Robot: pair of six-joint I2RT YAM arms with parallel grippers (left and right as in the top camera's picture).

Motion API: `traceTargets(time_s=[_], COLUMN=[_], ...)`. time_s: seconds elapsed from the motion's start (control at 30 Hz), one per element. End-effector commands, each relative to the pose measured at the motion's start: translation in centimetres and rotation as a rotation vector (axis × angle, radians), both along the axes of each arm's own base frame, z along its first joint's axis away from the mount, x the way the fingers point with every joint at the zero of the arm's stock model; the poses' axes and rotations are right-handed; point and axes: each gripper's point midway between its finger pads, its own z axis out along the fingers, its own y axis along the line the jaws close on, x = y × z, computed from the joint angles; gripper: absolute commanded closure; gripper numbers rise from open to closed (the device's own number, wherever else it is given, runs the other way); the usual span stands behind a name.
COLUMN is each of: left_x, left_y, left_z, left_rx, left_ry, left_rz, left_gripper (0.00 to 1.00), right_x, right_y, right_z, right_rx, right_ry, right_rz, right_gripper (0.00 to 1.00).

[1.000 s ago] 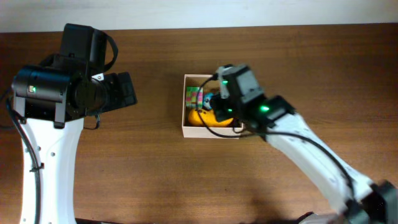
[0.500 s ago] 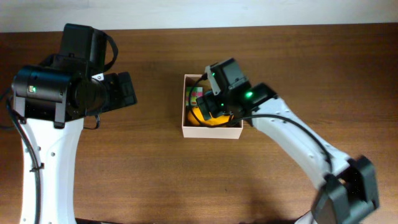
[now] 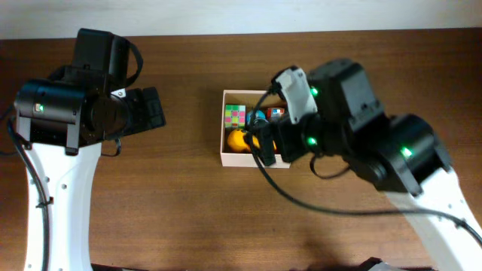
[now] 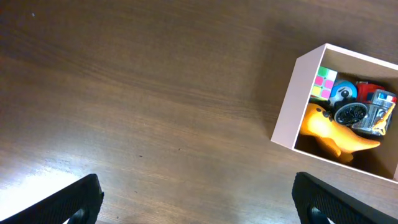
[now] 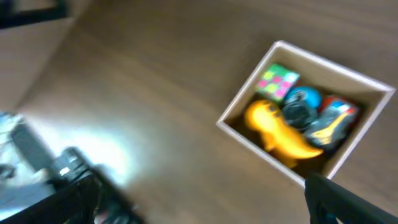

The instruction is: Pack container

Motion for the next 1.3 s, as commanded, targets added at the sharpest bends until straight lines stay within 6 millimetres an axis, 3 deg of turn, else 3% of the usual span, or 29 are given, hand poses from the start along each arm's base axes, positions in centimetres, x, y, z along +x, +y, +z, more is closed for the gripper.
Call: traceTargets(time_s=[0.0,0.13,0.3,0.47,0.63,0.77,0.93,1.1,1.27], left_x=[-0.1,-0.1,-0.1,-0.1,-0.1,-0.1,-0.1,-0.1,-0.1], left_y=[0.3,0.3,0.3,0.3,0.3,0.3,0.3,0.3,0.3], left_z=[0.3,0.3,0.3,0.3,0.3,0.3,0.3,0.3,0.3], left_rx=[0.01,0.01,0.01,0.01,0.01,0.01,0.01,0.01,0.01], left_ry=[-0.011,-0.011,-0.011,-0.011,-0.011,-0.011,-0.011,-0.011,-0.011], left_rz=[-0.004,-0.004,-0.004,-0.004,-0.004,-0.004,-0.004,-0.004,-0.004], left_gripper=[0.01,0.01,0.01,0.01,0.01,0.01,0.01,0.01,0.01], right_x=[-1.8,-0.7,-1.6,-3.6,-5.3,-6.6,-7.7,-7.5,-7.2], right_y=[-0.4,-2.9,-5.6,-12.6,-18.6,-22.5,-25.6,-25.9,-24.7], right_z=[1.8,4.0,9.4,12.4,12.4,9.4,3.5,-4.4,-12.3], right_rx=[0.052,0.021,0.025,-0.062,-0.138,-0.209,-0.267,-0.268,-0.239], right_ry=[0.001,-0.15,-0.432,-0.6,-0.659,-0.637,-0.615,-0.6,-0.552], right_rz=[-0.002,-0.118,-0.135,-0.365,-0.573,-0.721,-0.867,-0.887,-0.822], right_gripper=[0.01,0.01,0.01,0.01,0.01,0.01,0.01,0.01,0.01])
